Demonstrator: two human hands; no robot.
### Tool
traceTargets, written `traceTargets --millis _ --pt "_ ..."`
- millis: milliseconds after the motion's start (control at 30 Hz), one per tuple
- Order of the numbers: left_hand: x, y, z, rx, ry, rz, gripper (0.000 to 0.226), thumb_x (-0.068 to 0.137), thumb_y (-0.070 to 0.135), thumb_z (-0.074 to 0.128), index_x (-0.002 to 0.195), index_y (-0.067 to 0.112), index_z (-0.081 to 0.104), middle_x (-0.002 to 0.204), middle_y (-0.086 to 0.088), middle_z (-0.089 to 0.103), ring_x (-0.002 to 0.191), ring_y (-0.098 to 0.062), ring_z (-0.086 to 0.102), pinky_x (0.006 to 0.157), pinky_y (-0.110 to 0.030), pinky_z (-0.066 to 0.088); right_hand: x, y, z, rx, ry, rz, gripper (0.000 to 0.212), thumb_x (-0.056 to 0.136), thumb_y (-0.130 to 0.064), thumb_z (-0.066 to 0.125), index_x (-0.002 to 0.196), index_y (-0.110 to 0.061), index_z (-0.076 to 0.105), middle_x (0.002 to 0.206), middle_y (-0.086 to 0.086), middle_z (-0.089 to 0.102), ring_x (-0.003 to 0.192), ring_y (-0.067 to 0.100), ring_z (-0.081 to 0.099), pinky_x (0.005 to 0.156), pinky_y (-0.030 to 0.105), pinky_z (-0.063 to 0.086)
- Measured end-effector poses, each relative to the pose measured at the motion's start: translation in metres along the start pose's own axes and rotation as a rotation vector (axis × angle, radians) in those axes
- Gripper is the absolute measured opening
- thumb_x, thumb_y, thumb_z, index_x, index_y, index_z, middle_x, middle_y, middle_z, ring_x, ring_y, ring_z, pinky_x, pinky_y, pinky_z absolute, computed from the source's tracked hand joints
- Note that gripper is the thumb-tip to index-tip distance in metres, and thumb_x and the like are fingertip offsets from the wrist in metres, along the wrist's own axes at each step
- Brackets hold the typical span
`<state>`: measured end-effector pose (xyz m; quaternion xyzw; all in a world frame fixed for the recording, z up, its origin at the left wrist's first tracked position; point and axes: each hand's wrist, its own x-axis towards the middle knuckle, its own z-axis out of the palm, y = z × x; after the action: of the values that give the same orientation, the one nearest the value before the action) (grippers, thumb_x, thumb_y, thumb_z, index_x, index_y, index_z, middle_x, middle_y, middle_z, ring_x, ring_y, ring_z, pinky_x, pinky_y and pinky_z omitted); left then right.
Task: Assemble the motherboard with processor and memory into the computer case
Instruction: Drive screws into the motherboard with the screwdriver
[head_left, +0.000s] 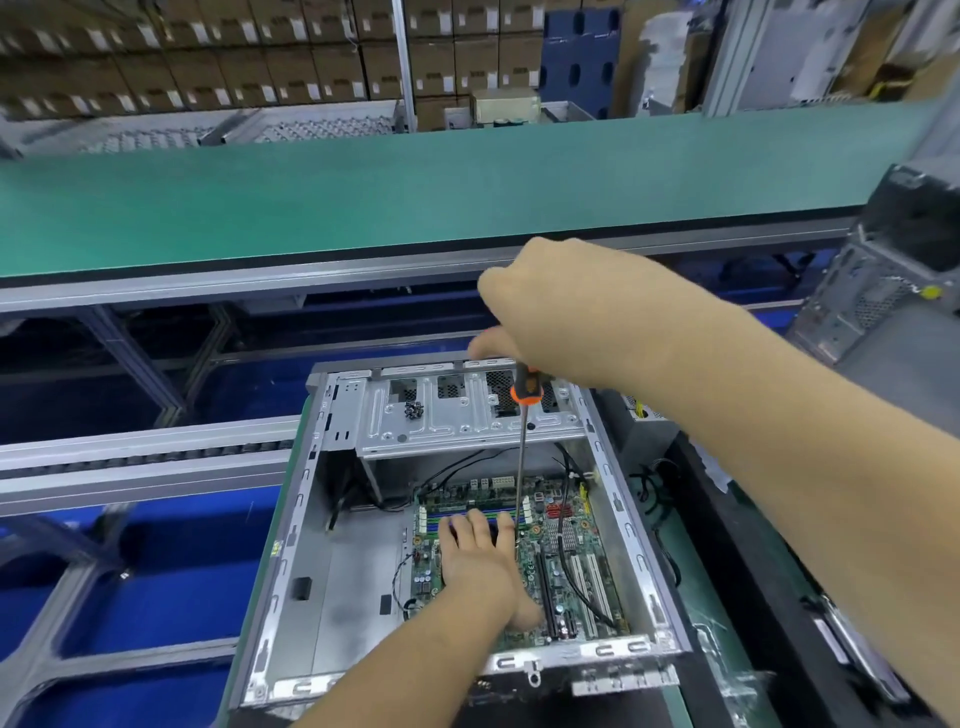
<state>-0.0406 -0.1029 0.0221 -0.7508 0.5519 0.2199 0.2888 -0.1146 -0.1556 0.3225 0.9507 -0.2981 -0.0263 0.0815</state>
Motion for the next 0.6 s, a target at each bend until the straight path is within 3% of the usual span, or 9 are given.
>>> traceTargets --millis 33,133,200,300,367,467,533,600 --pt "0.0 0.001 0.001 -0.027 -0.013 -0.003 0.119 0.081 0.068 0.053 0.149 0.019 -0.031 0.161 -0.021 -0.023 0.146 -0.047 -0.02 0.109 -0.074 -0.012 -0.001 0.001 -0.001 -0.015 -0.007 0.032 0.042 0.103 -0.049 0.048 0.082 -0.012 0.043 0.075 0.003 0.041 0.058 0.02 0.042 0.05 0.034 0.032" --pt "0.002 0.001 0.001 -0.123 -0.046 -0.015 0.122 0.079 0.064 0.058 0.149 0.023 -0.032 0.16 -0.015 -0.028 0.146 -0.043 -0.023 0.102 -0.082 -0.001 -0.005 0.01 -0.007 0.111 -0.133 0.011 0.024 0.103 -0.039 0.049 0.113 -0.018 0.045 0.097 0.001 0.047 0.071 0.019 0.051 0.064 0.04 0.045" --pt "0.003 0.001 0.002 -0.154 -0.051 -0.008 0.122 0.079 0.064 0.06 0.149 0.023 -0.031 0.16 -0.013 -0.029 0.146 -0.042 -0.024 0.104 -0.081 0.007 -0.007 0.011 -0.012 0.156 -0.14 -0.031 0.015 0.102 -0.031 0.053 0.108 -0.018 0.053 0.09 -0.004 0.054 0.069 0.013 0.054 0.06 0.031 0.045" --pt "0.004 0.0 0.003 -0.167 -0.041 0.004 0.122 0.078 0.062 0.061 0.15 0.023 -0.029 0.161 -0.013 -0.026 0.147 -0.041 -0.023 0.105 -0.08 0.003 -0.005 0.002 -0.008 0.019 -0.057 0.039 0.047 0.103 -0.053 0.043 0.077 -0.015 0.048 0.07 0.001 0.05 0.055 0.017 0.05 0.048 0.031 0.032" --pt "0.004 -0.001 0.004 -0.171 -0.036 0.001 0.122 0.078 0.06 0.061 0.151 0.023 -0.029 0.161 -0.013 -0.026 0.147 -0.041 -0.023 0.105 -0.08 0.001 -0.006 0.001 -0.008 -0.039 -0.048 0.066 0.049 0.1 -0.06 0.041 0.086 -0.013 0.046 0.074 -0.001 0.047 0.059 0.015 0.045 0.049 0.031 0.028" --pt "0.005 0.0 0.005 -0.162 -0.038 0.0 0.122 0.078 0.06 0.061 0.15 0.022 -0.03 0.161 -0.014 -0.027 0.147 -0.042 -0.023 0.105 -0.08 0.002 -0.01 0.006 -0.01 0.175 -0.174 -0.011 0.025 0.1 -0.032 0.055 0.117 -0.021 0.041 0.09 -0.003 0.055 0.069 0.016 0.053 0.056 0.034 0.04" --pt "0.006 0.001 0.005 -0.157 -0.038 -0.004 0.122 0.078 0.06 0.061 0.15 0.022 -0.03 0.161 -0.014 -0.027 0.146 -0.043 -0.023 0.104 -0.08 0.002 -0.011 0.009 -0.012 0.22 -0.181 -0.01 0.019 0.1 -0.021 0.055 0.113 -0.02 0.041 0.086 0.001 0.057 0.065 0.019 0.058 0.055 0.036 0.046" --pt "0.007 0.001 0.004 -0.152 -0.045 -0.007 0.122 0.079 0.061 0.061 0.15 0.022 -0.031 0.161 -0.015 -0.027 0.146 -0.043 -0.023 0.104 -0.08 0.002 -0.011 0.006 -0.014 0.152 -0.156 0.013 0.017 0.099 -0.027 0.057 0.106 -0.018 0.044 0.08 0.0 0.055 0.06 0.02 0.06 0.051 0.036 0.046"
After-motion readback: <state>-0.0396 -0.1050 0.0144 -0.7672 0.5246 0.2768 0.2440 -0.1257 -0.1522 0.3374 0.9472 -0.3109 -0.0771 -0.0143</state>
